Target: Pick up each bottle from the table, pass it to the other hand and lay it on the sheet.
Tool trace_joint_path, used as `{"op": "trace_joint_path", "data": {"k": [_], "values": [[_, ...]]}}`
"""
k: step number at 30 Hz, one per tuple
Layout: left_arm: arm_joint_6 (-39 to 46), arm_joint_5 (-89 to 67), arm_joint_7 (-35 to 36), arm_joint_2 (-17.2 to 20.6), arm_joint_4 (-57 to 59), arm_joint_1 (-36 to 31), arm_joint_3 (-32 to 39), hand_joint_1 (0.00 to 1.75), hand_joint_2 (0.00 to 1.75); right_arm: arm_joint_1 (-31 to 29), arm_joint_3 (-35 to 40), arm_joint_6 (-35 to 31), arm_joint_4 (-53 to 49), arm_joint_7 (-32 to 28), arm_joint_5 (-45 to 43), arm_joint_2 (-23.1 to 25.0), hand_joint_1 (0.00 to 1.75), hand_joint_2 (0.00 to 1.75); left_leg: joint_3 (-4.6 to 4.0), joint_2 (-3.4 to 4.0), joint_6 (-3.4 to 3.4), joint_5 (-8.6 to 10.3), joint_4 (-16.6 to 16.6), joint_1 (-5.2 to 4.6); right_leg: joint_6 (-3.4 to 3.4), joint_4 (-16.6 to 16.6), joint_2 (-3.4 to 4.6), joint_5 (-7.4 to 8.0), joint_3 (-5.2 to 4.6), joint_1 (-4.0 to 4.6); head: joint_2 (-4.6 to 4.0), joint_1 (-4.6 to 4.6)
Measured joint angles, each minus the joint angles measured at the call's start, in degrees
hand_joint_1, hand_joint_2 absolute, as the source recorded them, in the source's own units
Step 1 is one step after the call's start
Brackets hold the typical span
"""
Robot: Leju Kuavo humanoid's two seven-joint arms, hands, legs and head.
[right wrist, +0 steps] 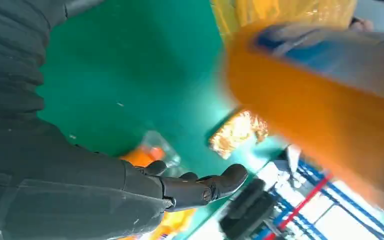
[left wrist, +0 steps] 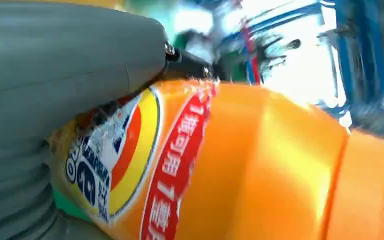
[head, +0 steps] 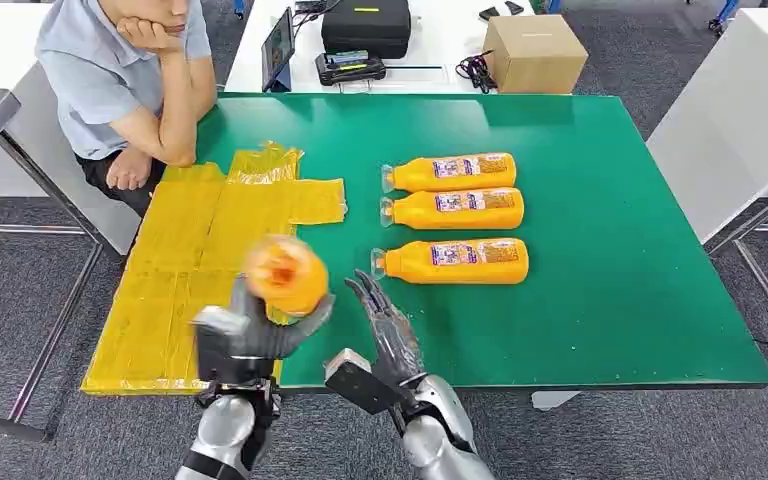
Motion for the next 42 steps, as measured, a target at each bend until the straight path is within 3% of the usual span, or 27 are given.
{"op": "trace_joint_path", "data": {"k": [5,9,24,42], "values": [[1.1,-15.8,5.0,1.1,-2.0,-0.1,0.6,1.75,1.75,1.8,-2.0,0.9,-2.7,0.0,0.0,-0.2,0.0,1.75,0.01,0.03,0.0,0.0,0.0,0.0,0.0,0.0,0.01,0.0,-0.01,0.0,0.0,-0.02],[0.7,-38.3,12.8,3.0,-2.0,-0.7,1.8,1.75,1.75,2.1,-4.0,1.6,-3.9,0.0,-0.4,-0.5,0.0,1.75,0.02,0.06,0.0,0.01,0.0,0.0,-0.01,0.0,0.01,0.01,-0.01,0.01,0.0,0.0],[-4.1,-45.6,15.4,7.7,3.0,-5.2,5.8,1.75,1.75,2.4,-7.4,4.2,-6.1,-1.6,-1.5,-0.8,0.0,1.75,0.02,0.03,-0.01,0.01,0.0,0.0,0.0,0.0,0.01,0.01,-0.02,0.0,0.0,0.0],[-1.7,-53.5,18.4,14.0,32.1,-19.2,11.8,1.75,1.75,0.7,-8.6,8.0,-3.9,-4.0,-5.2,-0.8,0.0,1.75,0.03,-0.02,-0.07,0.07,0.0,0.05,-0.01,0.1,-0.01,0.01,0.03,0.02,0.0,0.02]]}}
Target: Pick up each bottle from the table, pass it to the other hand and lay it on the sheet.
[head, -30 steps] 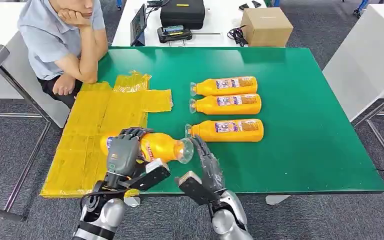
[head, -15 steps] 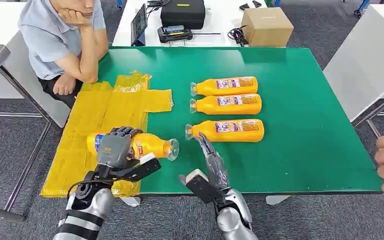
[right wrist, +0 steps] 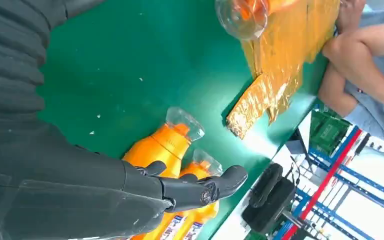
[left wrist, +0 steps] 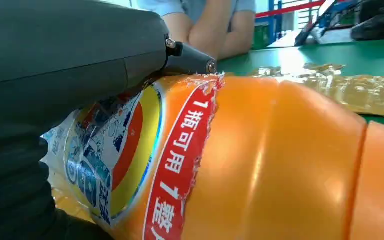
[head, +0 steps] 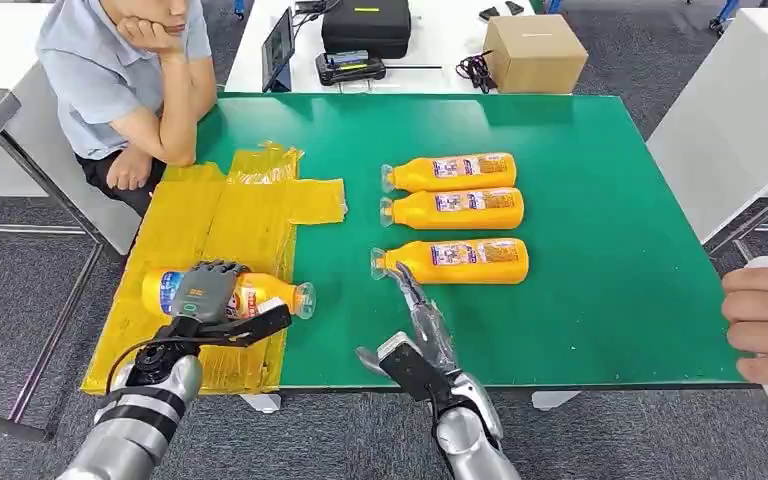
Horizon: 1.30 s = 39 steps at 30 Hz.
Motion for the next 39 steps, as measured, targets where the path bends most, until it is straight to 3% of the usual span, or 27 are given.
{"op": "trace_joint_path", "data": {"k": [1,2,3,4,5,28,35,39], "values": [[0.2,-0.1,0.4,0.2,1.2,-0.6,0.2,1.75,1.75,0.0,0.0,0.0,0.1,0.0,0.0,0.0,0.0,1.75,0.02,0.0,0.0,0.0,0.0,0.0,0.0,0.0,0.0,0.0,0.01,0.0,0.0,-0.02],[0.3,-0.2,0.7,0.3,2.3,-1.2,0.4,1.48,1.75,0.0,0.0,0.1,0.3,-0.1,0.0,0.0,0.0,1.75,0.04,0.01,0.0,0.0,0.0,0.0,0.0,0.0,0.0,0.0,0.02,0.0,0.0,-0.02],[0.3,-0.2,0.8,0.3,3.2,-1.6,0.8,0.49,1.75,0.0,0.0,0.2,0.4,-0.1,0.0,0.0,0.0,1.75,0.07,0.01,-0.01,0.0,0.0,0.0,0.0,0.0,0.01,0.0,0.04,0.0,0.0,-0.02],[0.1,-0.1,0.8,0.3,4.0,-2.1,1.0,0.16,1.75,0.0,0.0,0.4,0.5,-0.1,0.0,0.0,0.0,1.75,0.12,0.01,-0.01,0.0,0.0,0.0,0.0,0.0,0.0,0.0,0.08,0.0,0.0,-0.02],[-0.3,0.3,0.4,0.3,4.8,-2.6,1.2,0.0,1.75,0.0,0.0,0.5,0.7,-0.1,-0.1,0.0,0.0,1.75,0.17,0.0,-0.01,0.0,0.0,0.0,-0.01,0.0,0.0,0.0,0.13,0.0,0.0,0.0],[-8.9,0.7,1.6,-0.1,13.3,-8.7,4.2,0.0,1.75,-1.5,-0.3,0.7,2.5,-0.5,-1.9,0.0,0.0,1.75,0.85,-0.06,-0.13,0.06,0.0,0.0,-0.04,0.1,-0.01,-0.01,0.81,0.01,0.0,-0.02],[-4.2,0.1,-1.3,-0.3,13.8,-8.1,4.2,0.0,1.75,-1.6,-0.9,0.6,2.9,-0.7,-2.0,0.0,0.0,1.75,0.92,-0.07,-0.12,0.07,0.0,0.0,-0.04,0.1,-0.02,-0.02,0.84,0.0,0.0,-0.02],[-2.9,0.0,-3.3,-2.1,8.7,-4.7,3.3,0.0,1.75,-1.0,-1.4,-0.2,2.4,-0.6,-1.1,0.0,0.0,1.75,0.86,-0.11,-0.12,0.07,0.0,-0.02,-0.04,0.1,-0.05,-0.02,0.78,-0.01,0.0,-0.02]]}}
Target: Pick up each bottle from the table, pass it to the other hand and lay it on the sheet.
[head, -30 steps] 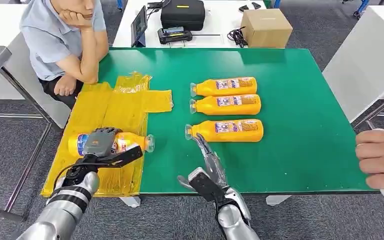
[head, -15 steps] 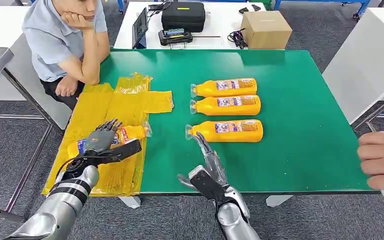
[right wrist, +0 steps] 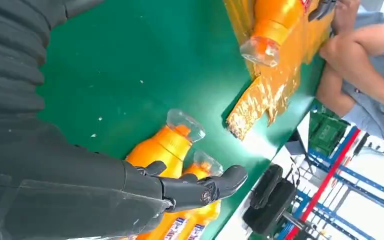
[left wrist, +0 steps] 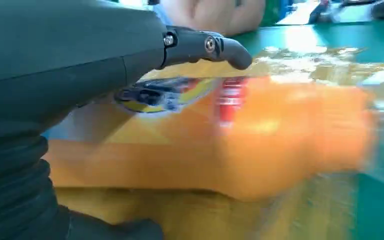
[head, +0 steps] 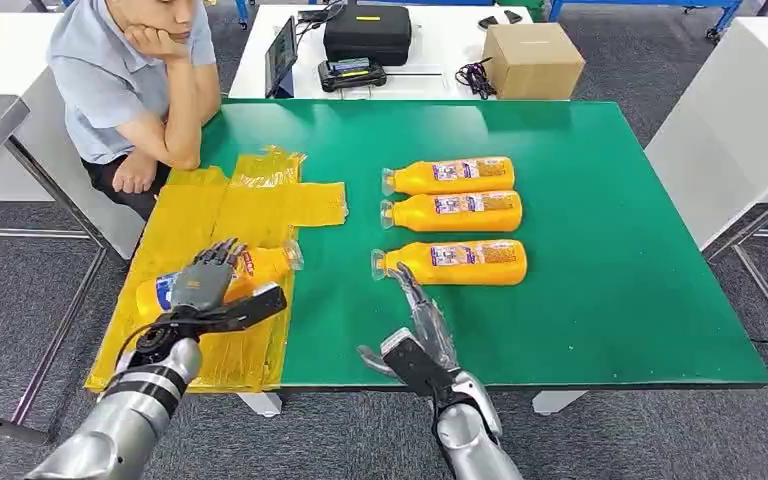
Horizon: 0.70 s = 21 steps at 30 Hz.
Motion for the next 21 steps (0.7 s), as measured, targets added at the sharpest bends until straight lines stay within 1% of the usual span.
{"op": "trace_joint_path", "data": {"k": [4,7,12,21], "values": [[-1.1,-2.1,1.8,-2.3,-8.2,4.4,-3.9,0.0,1.75,0.9,-0.8,-0.1,-0.8,0.3,0.6,0.0,0.0,1.75,-0.21,0.05,0.0,0.0,0.0,-0.06,0.02,0.0,0.02,0.02,-0.17,-0.04,0.0,0.02],[-1.1,-3.0,2.7,-3.2,-12.4,6.5,-6.8,0.0,1.75,1.3,-1.4,-0.1,-1.2,0.4,0.8,0.0,0.0,1.75,-0.44,0.05,0.01,0.0,0.0,-0.06,0.03,0.0,0.02,0.02,-0.41,-0.04,0.0,0.02],[1.0,-3.7,3.1,-3.5,-16.3,8.2,-9.0,0.0,1.75,1.4,-1.8,-0.1,-1.4,0.4,1.0,0.0,0.0,1.75,-0.63,0.09,0.0,0.0,0.0,-0.01,0.03,0.0,0.03,0.02,-0.65,0.01,0.0,0.0],[8.0,-10.1,7.2,-3.5,-20.5,10.0,-12.1,0.0,1.75,1.4,-2.2,-0.3,-1.6,0.6,1.6,0.5,0.0,1.75,-0.76,0.06,0.0,0.0,0.0,0.03,0.03,0.0,0.02,0.02,-0.73,0.04,0.0,0.02]]}}
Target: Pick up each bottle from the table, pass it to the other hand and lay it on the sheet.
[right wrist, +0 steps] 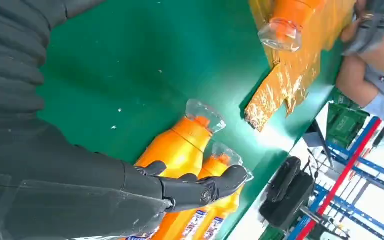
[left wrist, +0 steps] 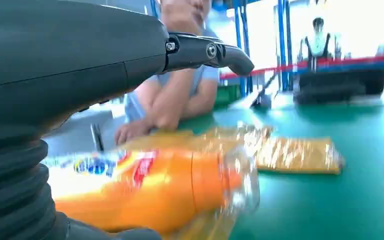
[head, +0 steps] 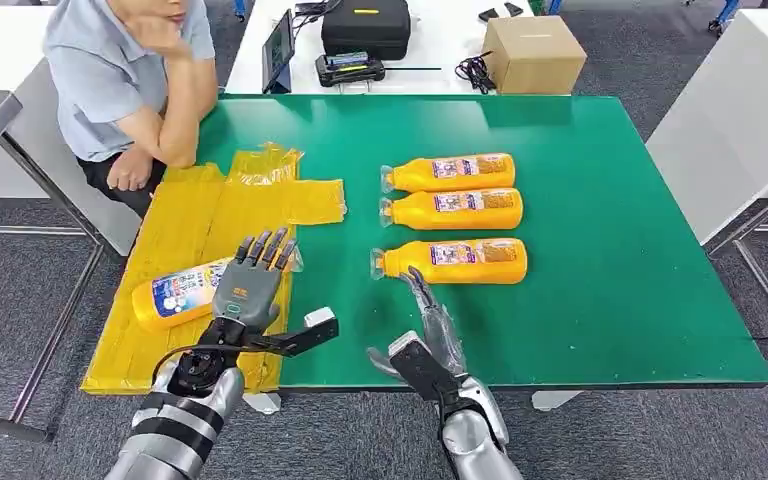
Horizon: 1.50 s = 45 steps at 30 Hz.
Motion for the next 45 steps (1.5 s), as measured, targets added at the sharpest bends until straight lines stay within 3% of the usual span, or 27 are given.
{"op": "trace_joint_path", "data": {"k": [8,12,15,20,25,38,45], "values": [[1.2,-0.6,0.5,0.0,-1.5,0.7,-0.5,0.0,1.75,0.0,-0.3,-1.1,-0.2,0.3,1.4,0.2,0.0,1.75,0.0,0.02,0.0,0.0,0.0,0.0,0.0,0.0,0.01,0.0,-0.01,0.0,0.0,-0.02],[7.3,1.3,-1.5,-0.7,-6.9,3.5,-2.0,0.0,1.75,0.1,1.0,-12.8,-1.8,6.1,18.3,-0.6,0.0,1.75,-0.02,0.02,0.0,-0.01,0.0,-0.01,0.0,0.0,0.01,0.0,-0.04,-0.01,0.0,-0.02],[7.3,7.0,-5.0,-2.3,-12.8,6.3,-3.0,0.0,1.75,-0.2,2.1,-14.5,-4.1,10.6,25.7,-2.4,0.0,1.75,-0.1,0.01,0.0,-0.02,0.0,-0.02,0.01,0.0,0.01,-0.01,-0.06,-0.03,0.0,0.0],[9.3,33.5,-18.2,-3.7,-21.9,11.5,-3.1,0.0,1.75,-1.6,2.7,-10.8,-6.5,15.9,32.4,-6.3,0.0,1.75,-0.13,0.03,0.02,-0.03,0.0,-0.08,0.01,0.0,0.01,0.0,-0.09,-0.06,0.0,0.0],[1.1,56.4,-29.6,-6.1,-32.2,19.2,-1.5,0.0,1.75,-3.7,3.0,-5.0,-6.9,18.2,32.7,-10.7,0.0,1.75,-0.13,0.0,0.02,-0.03,0.0,-0.08,0.01,0.0,0.0,-0.01,-0.11,-0.06,0.0,0.0],[-5.4,63.1,-28.9,-8.4,-42.8,25.7,-0.3,0.0,1.75,-3.4,5.3,-4.9,-9.1,22.0,37.8,-14.2,0.0,1.75,-0.1,0.0,0.02,-0.04,0.0,-0.07,0.01,0.0,0.0,-0.02,-0.11,-0.06,0.0,-0.02],[-10.0,67.1,-27.1,-8.9,-42.4,26.8,-0.1,0.0,1.75,-2.9,5.4,1.7,-9.4,24.1,34.5,-19.5,0.0,1.75,-0.14,-0.01,0.03,-0.05,0.0,-0.15,0.02,0.0,-0.01,-0.01,-0.11,-0.11,0.0,-0.02]]}}
